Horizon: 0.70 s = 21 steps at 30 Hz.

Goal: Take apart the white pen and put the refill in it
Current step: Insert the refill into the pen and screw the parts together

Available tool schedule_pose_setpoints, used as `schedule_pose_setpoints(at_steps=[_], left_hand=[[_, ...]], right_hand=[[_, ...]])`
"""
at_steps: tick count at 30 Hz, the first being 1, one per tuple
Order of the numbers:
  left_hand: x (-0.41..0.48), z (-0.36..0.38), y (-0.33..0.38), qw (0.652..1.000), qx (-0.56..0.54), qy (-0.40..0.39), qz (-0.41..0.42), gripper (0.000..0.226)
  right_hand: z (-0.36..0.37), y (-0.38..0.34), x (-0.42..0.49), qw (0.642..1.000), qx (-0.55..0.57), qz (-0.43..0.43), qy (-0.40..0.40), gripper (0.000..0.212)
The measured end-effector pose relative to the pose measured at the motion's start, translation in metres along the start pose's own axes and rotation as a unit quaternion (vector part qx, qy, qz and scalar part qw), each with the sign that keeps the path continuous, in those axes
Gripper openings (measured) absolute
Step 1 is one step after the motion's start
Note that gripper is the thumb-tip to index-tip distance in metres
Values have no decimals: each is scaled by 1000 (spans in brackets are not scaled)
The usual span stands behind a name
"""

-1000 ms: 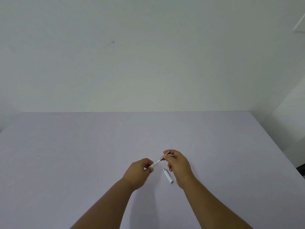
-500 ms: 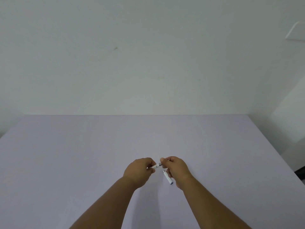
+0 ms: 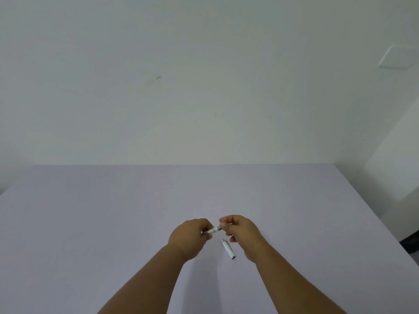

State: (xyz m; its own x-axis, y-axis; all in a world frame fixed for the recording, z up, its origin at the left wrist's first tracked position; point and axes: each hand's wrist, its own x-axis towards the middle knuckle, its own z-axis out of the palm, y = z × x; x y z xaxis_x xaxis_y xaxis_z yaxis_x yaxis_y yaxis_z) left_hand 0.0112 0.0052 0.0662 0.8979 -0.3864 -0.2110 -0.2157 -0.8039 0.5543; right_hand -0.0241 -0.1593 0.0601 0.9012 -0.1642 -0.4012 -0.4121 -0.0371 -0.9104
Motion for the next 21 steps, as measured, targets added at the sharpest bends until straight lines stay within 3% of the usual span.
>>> schedule_pose_setpoints(at_steps=[4, 9, 13, 17, 21], left_hand=[[0, -1, 3, 1000, 13, -1, 15, 11], [2, -3, 3, 1000, 17, -2, 11, 12], [1, -1, 4, 999, 25, -6, 22, 12], [2, -1, 3, 1000, 24, 0, 19, 12], [1, -2, 4, 999, 34, 1, 27, 13]], right_hand=[[-1, -1, 0, 998, -38, 37, 34, 33], [-5, 3, 3, 999, 44, 11, -8, 7], [-6, 2, 2, 999, -30, 39, 14, 30], [-8, 6, 1, 999, 27, 12, -24, 5], [-5, 3, 0, 999, -32, 36, 9, 31]])
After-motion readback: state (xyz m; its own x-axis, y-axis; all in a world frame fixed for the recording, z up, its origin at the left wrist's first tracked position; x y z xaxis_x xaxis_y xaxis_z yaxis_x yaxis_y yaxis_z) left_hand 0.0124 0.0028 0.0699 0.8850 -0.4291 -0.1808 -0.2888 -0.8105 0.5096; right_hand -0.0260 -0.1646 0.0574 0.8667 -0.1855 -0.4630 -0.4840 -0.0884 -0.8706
